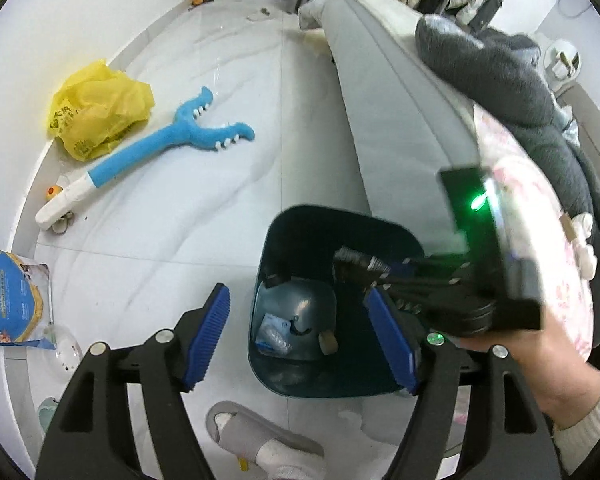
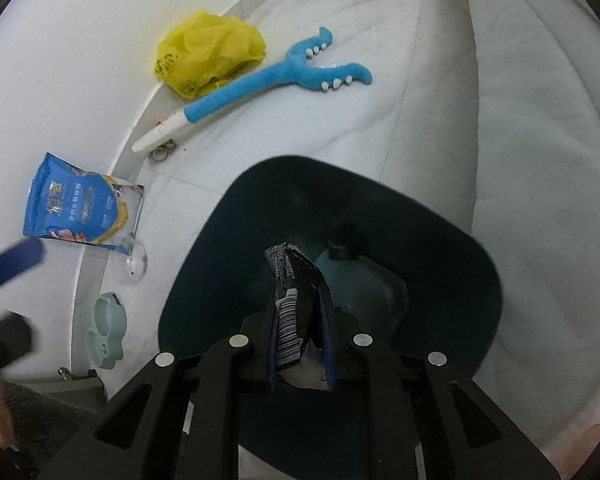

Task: Collect trash
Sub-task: 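Open the left gripper over the bin while the right gripper releases the tissue pack, then move both grippers back over the bed toward the tape roll and socks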

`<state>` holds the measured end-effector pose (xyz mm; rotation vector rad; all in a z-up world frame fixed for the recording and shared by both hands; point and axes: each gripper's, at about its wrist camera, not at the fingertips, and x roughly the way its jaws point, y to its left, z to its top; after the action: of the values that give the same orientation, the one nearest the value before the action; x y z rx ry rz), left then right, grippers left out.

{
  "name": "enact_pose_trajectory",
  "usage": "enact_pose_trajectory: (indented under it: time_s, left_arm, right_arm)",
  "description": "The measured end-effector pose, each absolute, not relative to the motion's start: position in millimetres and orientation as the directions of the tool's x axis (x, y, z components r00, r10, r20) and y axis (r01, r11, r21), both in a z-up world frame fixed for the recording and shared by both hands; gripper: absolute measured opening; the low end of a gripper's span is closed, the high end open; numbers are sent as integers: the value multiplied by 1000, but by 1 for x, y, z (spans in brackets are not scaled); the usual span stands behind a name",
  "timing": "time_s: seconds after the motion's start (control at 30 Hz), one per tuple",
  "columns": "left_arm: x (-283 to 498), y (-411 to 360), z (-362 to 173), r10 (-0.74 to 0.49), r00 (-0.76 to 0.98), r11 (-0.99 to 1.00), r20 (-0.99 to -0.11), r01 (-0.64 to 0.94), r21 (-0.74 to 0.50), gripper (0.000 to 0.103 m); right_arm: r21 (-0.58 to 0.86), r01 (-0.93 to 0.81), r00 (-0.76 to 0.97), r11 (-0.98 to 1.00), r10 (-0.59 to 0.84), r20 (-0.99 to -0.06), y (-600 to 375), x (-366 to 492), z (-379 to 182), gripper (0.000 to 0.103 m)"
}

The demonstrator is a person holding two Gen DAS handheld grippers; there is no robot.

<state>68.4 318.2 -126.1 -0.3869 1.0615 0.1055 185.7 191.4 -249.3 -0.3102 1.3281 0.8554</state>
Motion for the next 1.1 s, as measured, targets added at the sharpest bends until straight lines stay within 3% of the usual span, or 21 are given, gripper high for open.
enact_pose_trajectory:
  time_s: [0.23, 0.33, 0.4, 0.43, 0.53, 0.9, 1.1]
  left_arm:
    - [60, 322, -97, -65, 576, 936, -815, -247, -249, 67]
    - [58, 321, -83, -52, 614, 941, -787, -235, -245, 65]
    - [57, 321, -76, -49, 636, 943, -770, -226, -246, 65]
    - [57, 320, -73, -51, 645, 943, -763, -221, -250, 65]
    - [55, 319, -63, -57, 672, 943, -738, -207, -260, 65]
    - [58, 307, -36, -42, 740, 945, -671, -189, -267, 65]
    - [64, 291, -22, -13, 764, 954, -645, -184, -237, 68]
  right_arm:
    - [231, -700, -21, 676, 303, -953, 194, 179, -270, 20]
    - [211, -701, -13, 681, 284, -959, 194, 177, -272, 25]
    - [189, -705, 2, 683, 269, -963, 192, 176, -272, 45]
    - [181, -706, 8, 685, 263, -965, 192, 175, -272, 50]
    - [182, -707, 9, 683, 267, -964, 191, 172, -268, 54]
    - [199, -728, 66, 656, 356, -932, 182, 163, -221, 88]
    - [214, -734, 97, 645, 412, -906, 165, 165, -192, 95]
